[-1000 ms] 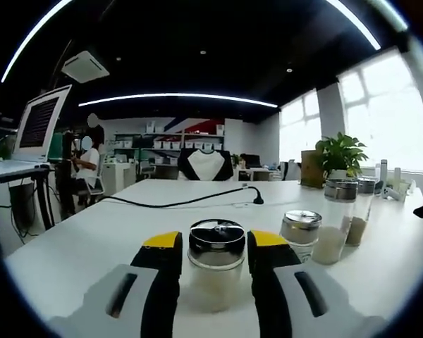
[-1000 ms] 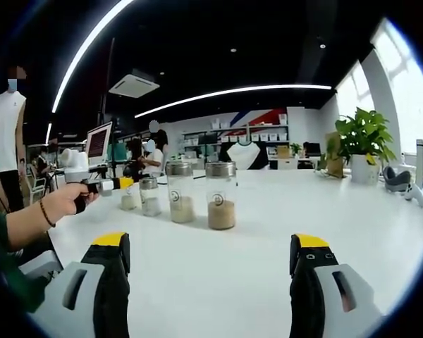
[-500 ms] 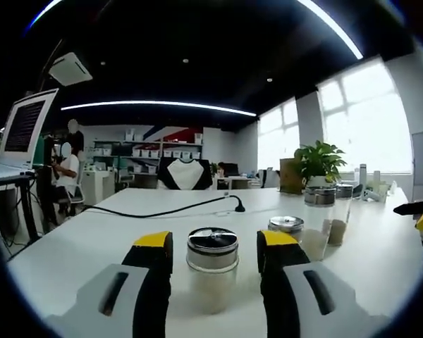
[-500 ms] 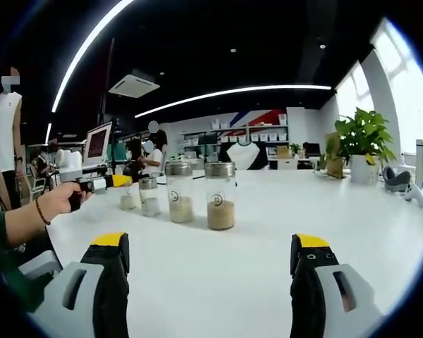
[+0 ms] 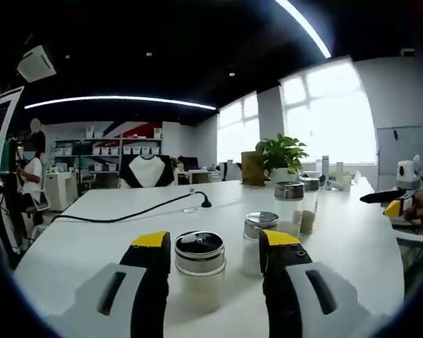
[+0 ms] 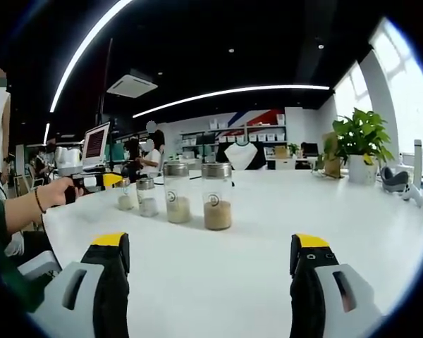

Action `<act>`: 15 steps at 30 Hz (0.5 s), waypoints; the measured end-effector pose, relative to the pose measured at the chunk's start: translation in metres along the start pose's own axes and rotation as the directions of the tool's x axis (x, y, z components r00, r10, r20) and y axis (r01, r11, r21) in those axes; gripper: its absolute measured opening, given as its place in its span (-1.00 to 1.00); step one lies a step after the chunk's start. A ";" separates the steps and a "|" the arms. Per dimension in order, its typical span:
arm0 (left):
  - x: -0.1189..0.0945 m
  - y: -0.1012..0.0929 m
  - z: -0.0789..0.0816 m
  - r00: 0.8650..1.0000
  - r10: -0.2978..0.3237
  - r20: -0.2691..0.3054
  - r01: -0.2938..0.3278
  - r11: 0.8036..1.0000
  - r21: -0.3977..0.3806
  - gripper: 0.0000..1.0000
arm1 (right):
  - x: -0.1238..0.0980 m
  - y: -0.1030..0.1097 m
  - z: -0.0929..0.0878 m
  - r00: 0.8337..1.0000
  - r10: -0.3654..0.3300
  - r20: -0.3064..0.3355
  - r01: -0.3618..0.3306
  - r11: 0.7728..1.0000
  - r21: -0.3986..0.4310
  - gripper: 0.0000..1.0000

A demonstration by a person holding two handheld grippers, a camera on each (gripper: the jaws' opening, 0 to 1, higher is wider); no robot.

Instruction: Rotate the seasoning bottle until the label or dispensing opening points toward the visible target arrow and the bottle remains upright within the marked orientation range

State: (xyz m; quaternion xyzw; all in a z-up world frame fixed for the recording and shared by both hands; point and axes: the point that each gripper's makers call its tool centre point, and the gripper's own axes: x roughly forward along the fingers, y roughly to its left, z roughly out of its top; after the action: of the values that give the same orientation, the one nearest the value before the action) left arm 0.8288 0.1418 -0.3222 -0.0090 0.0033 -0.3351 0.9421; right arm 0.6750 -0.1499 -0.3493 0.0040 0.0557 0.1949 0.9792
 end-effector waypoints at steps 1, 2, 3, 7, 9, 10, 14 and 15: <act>0.000 0.005 -0.001 1.000 -0.008 -0.006 0.008 1.000 -0.007 0.06 | 0.000 0.000 0.000 1.000 -0.002 0.001 0.002 1.000 -0.001 0.94; 0.000 0.005 -0.001 1.000 -0.012 -0.006 0.012 1.000 -0.008 0.07 | 0.000 0.000 0.001 1.000 -0.002 0.001 0.002 1.000 -0.001 0.94; 0.000 0.008 0.000 0.999 -0.039 -0.003 0.039 0.999 -0.031 0.08 | 0.000 0.000 0.001 1.000 0.001 0.000 -0.001 1.000 0.003 0.94; 0.000 0.009 0.004 0.995 -0.095 -0.019 0.095 0.995 0.013 0.09 | 0.000 -0.001 0.002 1.000 -0.001 0.001 0.001 1.000 0.002 0.93; 0.001 0.004 0.006 0.987 -0.158 -0.010 0.158 0.987 0.002 0.09 | 0.000 0.000 0.001 1.000 0.000 0.001 0.000 1.000 0.006 0.93; 0.002 0.002 0.006 0.983 -0.183 -0.011 0.183 0.983 -0.023 0.09 | 0.001 -0.001 0.000 1.000 0.000 -0.002 0.000 1.000 0.007 0.93; 0.005 0.002 -0.001 0.975 -0.218 -0.034 0.217 0.975 -0.044 0.08 | 0.001 0.000 0.000 1.000 0.002 -0.003 -0.002 1.000 0.005 0.93; 0.006 0.002 -0.003 0.974 -0.225 -0.036 0.223 0.974 -0.046 0.09 | 0.001 0.000 0.000 1.000 0.003 -0.003 -0.003 1.000 0.005 0.93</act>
State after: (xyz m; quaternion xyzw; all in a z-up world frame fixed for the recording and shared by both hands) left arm 0.8348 0.1394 -0.3253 -0.0218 0.0286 -0.4393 0.8976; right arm 0.6760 -0.1497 -0.3492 0.0063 0.0575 0.1960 0.9789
